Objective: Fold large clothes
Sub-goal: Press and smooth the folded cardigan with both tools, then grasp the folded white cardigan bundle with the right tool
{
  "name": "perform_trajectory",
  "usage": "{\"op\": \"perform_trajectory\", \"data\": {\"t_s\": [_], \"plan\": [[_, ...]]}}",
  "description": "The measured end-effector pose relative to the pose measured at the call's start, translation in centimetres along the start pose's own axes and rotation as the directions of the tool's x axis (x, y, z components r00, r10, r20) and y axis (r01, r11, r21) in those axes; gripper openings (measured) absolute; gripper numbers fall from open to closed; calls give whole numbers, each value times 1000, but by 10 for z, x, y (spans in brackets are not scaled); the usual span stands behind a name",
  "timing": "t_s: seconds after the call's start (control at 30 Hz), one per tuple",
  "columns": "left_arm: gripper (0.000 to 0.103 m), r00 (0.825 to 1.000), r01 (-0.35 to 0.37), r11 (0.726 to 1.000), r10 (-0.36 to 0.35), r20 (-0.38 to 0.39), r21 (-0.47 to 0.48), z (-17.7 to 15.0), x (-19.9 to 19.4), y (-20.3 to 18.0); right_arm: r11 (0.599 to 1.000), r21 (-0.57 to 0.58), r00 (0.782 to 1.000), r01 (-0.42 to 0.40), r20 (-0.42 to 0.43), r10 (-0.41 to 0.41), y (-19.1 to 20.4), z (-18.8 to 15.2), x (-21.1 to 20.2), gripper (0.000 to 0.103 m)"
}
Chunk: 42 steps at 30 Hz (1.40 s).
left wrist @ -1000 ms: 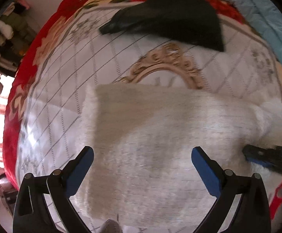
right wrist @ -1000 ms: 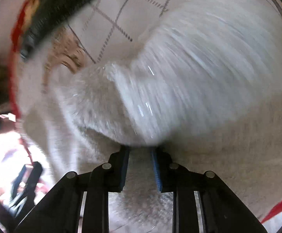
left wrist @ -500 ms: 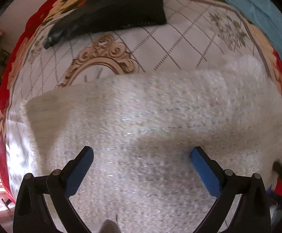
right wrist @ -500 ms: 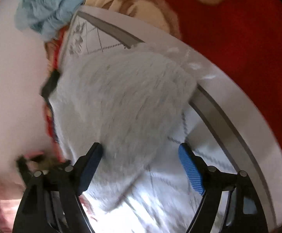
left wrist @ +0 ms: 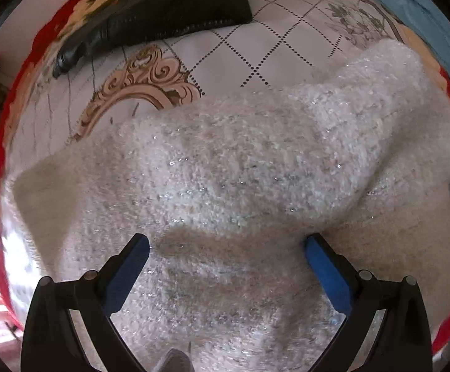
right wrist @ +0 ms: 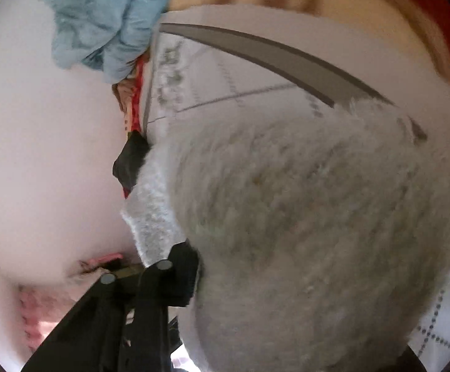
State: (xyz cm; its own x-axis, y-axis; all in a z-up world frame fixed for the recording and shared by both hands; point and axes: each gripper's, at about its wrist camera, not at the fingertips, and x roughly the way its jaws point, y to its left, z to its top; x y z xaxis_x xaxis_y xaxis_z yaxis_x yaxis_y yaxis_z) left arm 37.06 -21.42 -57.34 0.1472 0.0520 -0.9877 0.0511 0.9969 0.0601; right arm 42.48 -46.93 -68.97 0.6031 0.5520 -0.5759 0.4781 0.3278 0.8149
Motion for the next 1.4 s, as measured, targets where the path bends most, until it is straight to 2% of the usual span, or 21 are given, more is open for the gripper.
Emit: {"op": "perform_trajectory", "data": {"t_s": [0.1, 0.23, 0.27, 0.37, 0.4, 0.47, 0.57, 0.63, 0.7, 0.8, 0.87, 0.97, 1.03, 1.1, 1.17, 1.2, 1.23, 1.27, 1.33, 1.37, 1.4], "plan": [[103, 998, 68, 997, -69, -9, -39, 3, 5, 11, 992, -118, 999, 45, 15, -43, 46, -16, -6, 23], [103, 989, 147, 985, -150, -19, -94, 4, 9, 29, 953, -282, 994, 110, 27, -107, 97, -55, -17, 22], [103, 984, 171, 978, -175, -20, -116, 4, 9, 36, 939, -319, 991, 131, 31, -128, 111, -61, -15, 22], [103, 970, 233, 951, -242, -18, -205, 0, 3, 63, 874, -442, 979, 203, 59, -198, 131, -110, -31, 22], [103, 965, 253, 933, -263, -6, -257, -6, -7, 82, 848, -483, 975, 220, 70, -213, 139, -124, -36, 22], [103, 959, 275, 906, -280, 32, -323, -20, -26, 112, 766, -586, 962, 263, 100, -254, 163, -153, -41, 22], [103, 964, 263, 864, -248, 92, -429, -57, -61, 182, 595, -754, 947, 277, 112, -299, 199, -210, -39, 22], [103, 977, 214, 840, -189, 102, -498, -89, -79, 233, 480, -843, 943, 243, 89, -322, 223, -245, -17, 22], [103, 988, 153, 801, -121, 95, -578, -128, -96, 290, 351, -916, 935, 193, 63, -349, 240, -291, 13, 22], [103, 997, 78, 749, -41, 71, -658, -175, -111, 345, 219, -970, 922, 102, 9, -387, 243, -357, 56, 22], [103, 999, 33, 705, 4, 50, -708, -210, -118, 370, 161, -986, 903, 41, -32, -428, 234, -398, 88, 22], [103, 999, -17, 634, 43, 13, -773, -250, -122, 396, 115, -993, 854, -30, -85, -513, 212, -450, 130, 23], [103, 999, -31, 595, 45, -6, -803, -269, -124, 406, 65, -996, 822, -65, -90, -562, 195, -477, 150, 26], [103, 999, -36, 571, 46, -12, -820, -273, -125, 411, 52, -993, 774, -103, -113, -623, 179, -498, 165, 37], [103, 999, -34, 563, 48, -8, -826, -275, -128, 418, 42, -989, 737, -145, -137, -661, 170, -509, 171, 44], [103, 999, -26, 567, 51, 3, -824, -271, -132, 418, 25, -986, 724, -167, -140, -675, 171, -514, 169, 51], [103, 999, -20, 572, 53, 12, -820, -264, -135, 418, 52, -975, 707, -215, -192, -680, 175, -515, 163, 59], [103, 998, -12, 581, 57, 26, -814, -260, -141, 417, 112, -957, 687, -266, -270, -675, 183, -513, 155, 74], [103, 996, 21, 603, 58, 70, -798, -245, -154, 415, 237, -914, 645, -328, -400, -651, 197, -497, 139, 75], [103, 994, 39, 612, 58, 94, -790, -236, -161, 412, 339, -859, 596, -383, -510, -620, 201, -484, 128, 76], [103, 990, 69, 623, 55, 132, -779, -223, -170, 407, 394, -830, 573, -396, -558, -600, 206, -476, 121, 77]]}}
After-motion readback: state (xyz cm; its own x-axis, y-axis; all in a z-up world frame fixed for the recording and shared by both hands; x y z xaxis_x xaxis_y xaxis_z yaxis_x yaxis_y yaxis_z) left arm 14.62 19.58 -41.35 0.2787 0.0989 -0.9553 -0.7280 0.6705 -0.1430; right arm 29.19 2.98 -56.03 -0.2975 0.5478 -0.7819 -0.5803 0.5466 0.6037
